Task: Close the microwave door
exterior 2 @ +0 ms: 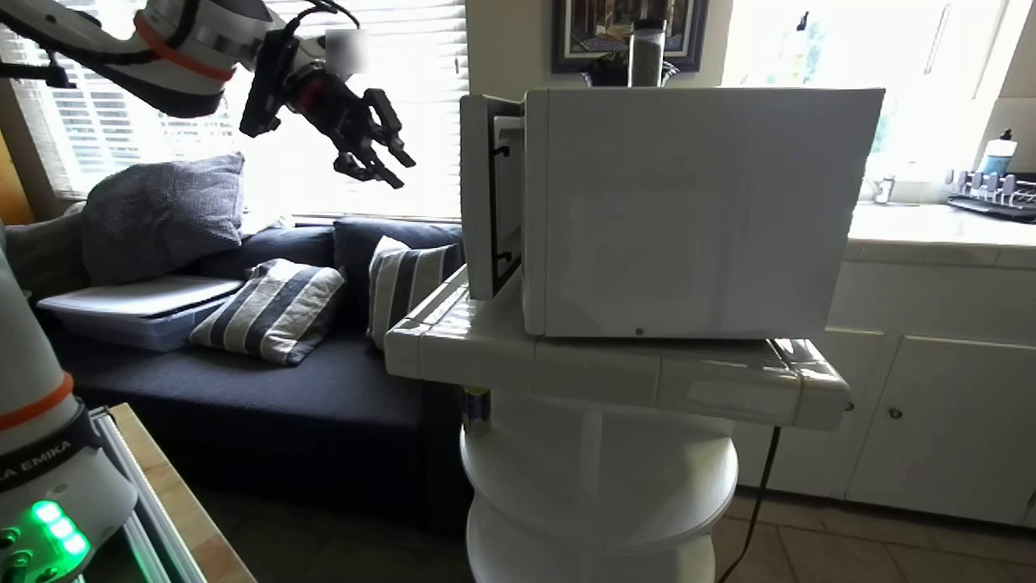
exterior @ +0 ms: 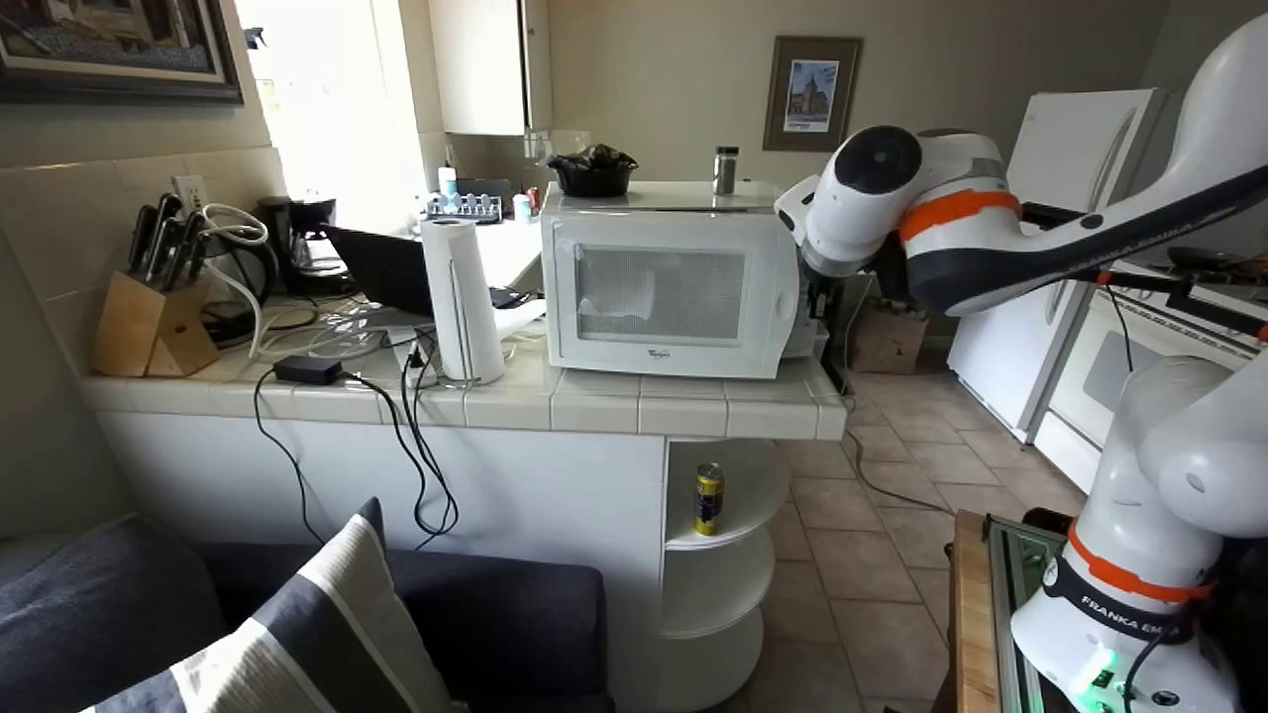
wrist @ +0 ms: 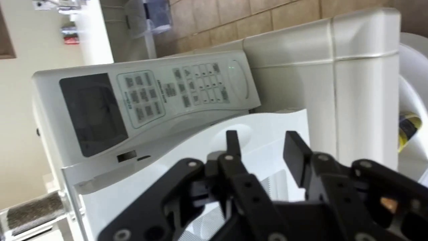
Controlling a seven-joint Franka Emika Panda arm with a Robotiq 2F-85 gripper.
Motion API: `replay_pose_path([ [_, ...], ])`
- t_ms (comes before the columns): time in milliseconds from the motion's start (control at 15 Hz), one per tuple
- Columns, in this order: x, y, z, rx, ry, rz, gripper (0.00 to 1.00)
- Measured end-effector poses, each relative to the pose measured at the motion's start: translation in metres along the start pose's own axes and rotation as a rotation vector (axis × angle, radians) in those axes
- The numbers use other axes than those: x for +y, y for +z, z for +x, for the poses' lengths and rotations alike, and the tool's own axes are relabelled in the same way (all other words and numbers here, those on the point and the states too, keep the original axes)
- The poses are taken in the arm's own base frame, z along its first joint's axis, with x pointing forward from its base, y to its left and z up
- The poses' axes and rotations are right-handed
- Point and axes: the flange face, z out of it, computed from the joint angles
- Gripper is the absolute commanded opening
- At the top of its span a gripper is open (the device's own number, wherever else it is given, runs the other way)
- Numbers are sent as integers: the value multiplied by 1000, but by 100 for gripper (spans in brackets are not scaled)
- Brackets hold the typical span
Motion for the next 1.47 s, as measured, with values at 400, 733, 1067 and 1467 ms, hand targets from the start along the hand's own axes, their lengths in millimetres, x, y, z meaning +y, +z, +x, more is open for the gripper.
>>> replay_pose_path([
  [400,-17,19,6,75,-31,-155,0],
  [733,-22,41,9,87,-56,-227,0],
  [1067,-29,63,8,67,-59,-224,0],
  [1467,-32,78,7,65,-71,-248,0],
])
